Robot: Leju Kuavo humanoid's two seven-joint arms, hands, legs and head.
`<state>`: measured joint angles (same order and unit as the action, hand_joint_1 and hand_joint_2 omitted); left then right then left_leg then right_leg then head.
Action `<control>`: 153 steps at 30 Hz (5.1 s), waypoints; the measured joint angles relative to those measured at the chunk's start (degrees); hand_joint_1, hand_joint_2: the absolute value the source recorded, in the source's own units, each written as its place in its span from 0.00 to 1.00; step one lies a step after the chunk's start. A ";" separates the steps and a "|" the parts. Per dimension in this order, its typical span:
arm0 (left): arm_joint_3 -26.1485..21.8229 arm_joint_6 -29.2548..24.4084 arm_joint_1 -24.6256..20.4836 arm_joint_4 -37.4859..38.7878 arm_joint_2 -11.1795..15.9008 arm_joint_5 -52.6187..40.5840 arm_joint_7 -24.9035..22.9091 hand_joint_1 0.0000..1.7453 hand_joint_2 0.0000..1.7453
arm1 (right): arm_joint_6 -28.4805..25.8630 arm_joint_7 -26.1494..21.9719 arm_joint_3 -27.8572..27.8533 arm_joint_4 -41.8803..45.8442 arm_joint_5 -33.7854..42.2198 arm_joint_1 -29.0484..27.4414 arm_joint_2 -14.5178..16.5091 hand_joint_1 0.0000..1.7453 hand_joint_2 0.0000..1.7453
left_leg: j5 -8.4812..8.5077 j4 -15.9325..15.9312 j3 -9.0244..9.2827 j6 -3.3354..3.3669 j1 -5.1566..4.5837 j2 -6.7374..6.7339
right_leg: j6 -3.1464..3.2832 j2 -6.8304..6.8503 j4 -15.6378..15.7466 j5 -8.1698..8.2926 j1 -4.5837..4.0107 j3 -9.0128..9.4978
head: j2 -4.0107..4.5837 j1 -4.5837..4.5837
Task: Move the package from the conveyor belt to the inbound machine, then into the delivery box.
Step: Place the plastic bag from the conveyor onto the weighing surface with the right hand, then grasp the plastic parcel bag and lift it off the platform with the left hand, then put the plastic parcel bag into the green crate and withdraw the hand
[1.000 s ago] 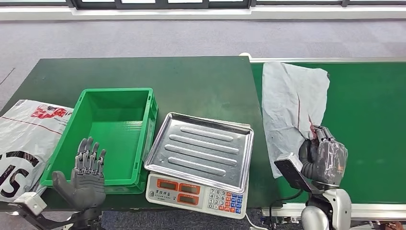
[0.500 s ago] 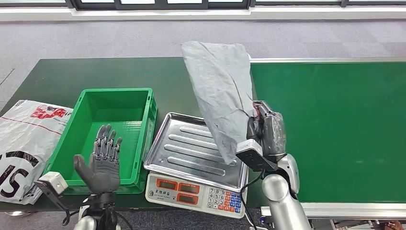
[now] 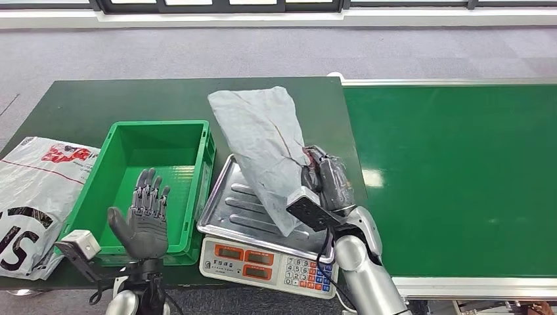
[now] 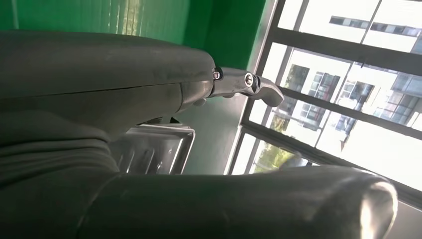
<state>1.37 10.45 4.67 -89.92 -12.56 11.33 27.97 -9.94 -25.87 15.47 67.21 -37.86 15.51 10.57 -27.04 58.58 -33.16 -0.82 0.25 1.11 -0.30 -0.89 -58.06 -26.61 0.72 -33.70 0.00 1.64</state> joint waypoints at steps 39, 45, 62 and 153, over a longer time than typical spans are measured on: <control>0.84 -10.10 -0.02 -1.75 0.25 -3.99 3.40 0.00 0.00 | 20.41 2.61 3.25 10.35 15.48 -7.02 -5.03 0.00 1.00 | -0.01 0.01 -0.07 0.00 -0.01 0.05 | 0.00 0.06 0.00 0.00 0.01 -0.05 | 0.00 0.00; 1.27 -12.16 0.01 -2.45 1.09 -14.46 1.17 0.00 0.00 | 20.08 4.95 2.03 14.35 14.69 -9.01 -6.89 0.00 1.00 | -0.01 0.02 -0.07 0.00 -0.01 0.06 | 0.00 0.06 0.01 0.00 0.01 -0.08 | 0.00 0.00; 21.68 -23.50 -35.98 37.17 5.29 -55.61 -4.12 0.00 1.00 | 30.92 -12.27 0.51 27.78 24.58 -11.62 -7.85 0.00 1.00 | 0.31 0.06 -0.17 0.08 -0.08 -0.01 | -0.07 0.04 0.01 0.44 0.10 -0.20 | 0.00 0.00; 13.69 -47.81 -34.28 27.14 24.55 -96.81 -32.16 1.00 1.00 | 29.10 -8.70 1.38 27.11 24.39 -11.63 -5.75 0.00 1.00 | 0.64 -0.09 -0.67 -0.06 -0.05 0.13 | 0.05 0.13 -0.03 0.56 0.08 -0.74 | 0.00 0.00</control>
<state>15.06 -37.36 -29.61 -62.78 11.99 -85.48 -4.19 19.16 -34.57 16.85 94.31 -13.47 3.88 4.82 -26.40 58.49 -33.83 -0.89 0.19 1.24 -0.25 -0.77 -58.09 -26.06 0.80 -34.44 0.00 1.64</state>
